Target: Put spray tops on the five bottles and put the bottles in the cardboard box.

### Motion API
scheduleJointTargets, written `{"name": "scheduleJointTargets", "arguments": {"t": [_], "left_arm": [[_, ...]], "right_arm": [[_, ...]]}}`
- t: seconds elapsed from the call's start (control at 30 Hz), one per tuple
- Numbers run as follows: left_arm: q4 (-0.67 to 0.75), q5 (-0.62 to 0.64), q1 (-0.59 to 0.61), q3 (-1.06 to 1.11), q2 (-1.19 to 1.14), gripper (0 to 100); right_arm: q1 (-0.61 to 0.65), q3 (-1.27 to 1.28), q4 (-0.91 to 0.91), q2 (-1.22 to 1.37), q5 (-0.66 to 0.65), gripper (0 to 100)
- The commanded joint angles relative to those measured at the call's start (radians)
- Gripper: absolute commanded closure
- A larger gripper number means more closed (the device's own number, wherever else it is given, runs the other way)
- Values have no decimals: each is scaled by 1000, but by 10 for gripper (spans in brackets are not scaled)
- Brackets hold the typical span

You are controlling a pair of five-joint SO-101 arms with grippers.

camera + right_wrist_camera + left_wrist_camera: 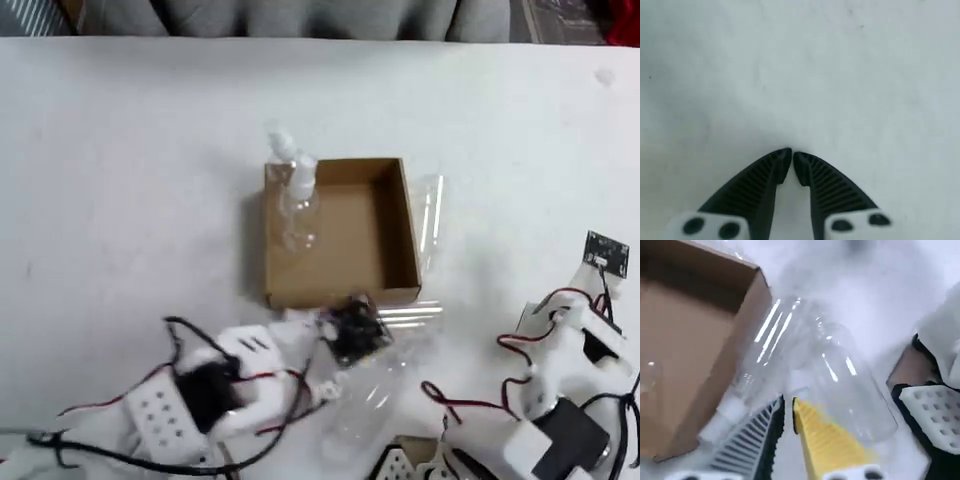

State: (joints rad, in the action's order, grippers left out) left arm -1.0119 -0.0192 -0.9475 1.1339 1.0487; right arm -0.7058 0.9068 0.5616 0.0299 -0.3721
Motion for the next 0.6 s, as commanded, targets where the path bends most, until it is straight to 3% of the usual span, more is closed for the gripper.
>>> {"name": "scheduleJointTargets", "arguments": {"t": [0.0, 0.13, 0.33, 0.57], "left_arm": [[213, 54, -79, 51, -117, 881], [255, 54, -82, 46, -174, 773], [258, 48, -82, -49, -335, 792], [405, 52, -82, -132, -570, 767]], "right_arm": [[30, -77, -10, 154, -15, 981], [47, -87, -8, 170, -23, 981], [50, -87, -10, 170, -23, 981], [50, -87, -10, 170, -23, 981]]}}
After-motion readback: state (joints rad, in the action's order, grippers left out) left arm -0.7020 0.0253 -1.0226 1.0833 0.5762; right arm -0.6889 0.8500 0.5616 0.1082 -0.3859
